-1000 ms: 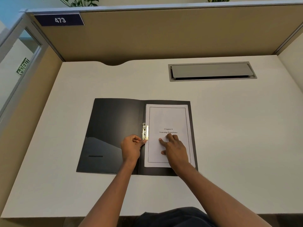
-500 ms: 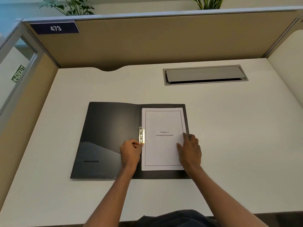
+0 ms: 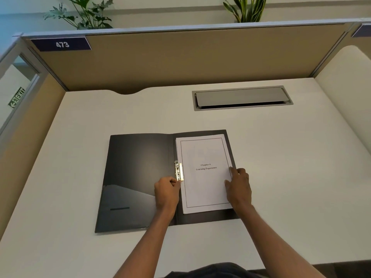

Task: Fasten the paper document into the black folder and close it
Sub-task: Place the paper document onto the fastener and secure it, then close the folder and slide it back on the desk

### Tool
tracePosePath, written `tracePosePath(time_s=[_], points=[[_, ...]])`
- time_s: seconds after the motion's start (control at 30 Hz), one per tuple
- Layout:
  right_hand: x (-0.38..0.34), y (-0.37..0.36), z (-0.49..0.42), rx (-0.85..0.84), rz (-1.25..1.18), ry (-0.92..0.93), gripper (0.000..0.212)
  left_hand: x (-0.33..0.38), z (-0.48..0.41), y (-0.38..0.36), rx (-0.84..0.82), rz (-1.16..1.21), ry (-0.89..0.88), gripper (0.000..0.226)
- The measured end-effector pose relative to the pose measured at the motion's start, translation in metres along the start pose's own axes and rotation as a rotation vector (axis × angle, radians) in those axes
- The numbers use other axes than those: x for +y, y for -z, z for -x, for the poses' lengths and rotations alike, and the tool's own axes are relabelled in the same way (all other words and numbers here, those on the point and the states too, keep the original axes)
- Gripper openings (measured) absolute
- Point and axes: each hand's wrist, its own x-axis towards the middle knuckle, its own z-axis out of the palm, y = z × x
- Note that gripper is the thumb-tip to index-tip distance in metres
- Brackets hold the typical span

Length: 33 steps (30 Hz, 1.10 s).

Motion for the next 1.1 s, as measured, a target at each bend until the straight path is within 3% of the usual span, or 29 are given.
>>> tracePosePath(time_s=[0.33, 0.47, 0.57, 0.67, 0.8, 0.93, 1.1], points=[[0.019, 0.004, -0.005, 0.091, 0.154, 0.073, 0.047, 0.011, 0.006, -0.012, -0.037, 0.018, -0.041, 0.013], [0.007, -0.014, 0.009, 0.07, 0.22, 0.267, 0.06, -0.001, -0.018, 0.026, 0.151, -0.096, -0.075, 0.022], [0.01, -0.031, 0.015, -0.049, 0.288, 0.309, 0.066, -0.025, -0.048, 0.07, 0.317, -0.321, 0.053, 0.049], [0.019, -0.038, 0.016, -0.054, 0.329, 0.326, 0.067, -0.048, -0.071, 0.1, 0.235, -0.398, 0.279, 0.065], [0.022, -0.043, 0.017, -0.041, 0.36, 0.328, 0.069, -0.058, -0.081, 0.119, 0.209, -0.365, 0.339, 0.061], [0.023, -0.045, 0.016, -0.058, 0.39, 0.323, 0.069, -0.044, -0.083, 0.149, 0.264, -0.178, 0.311, 0.044], [0.022, -0.044, 0.016, -0.064, 0.385, 0.329, 0.069, 0.011, -0.072, 0.196, 0.26, -0.141, 0.027, 0.021]])
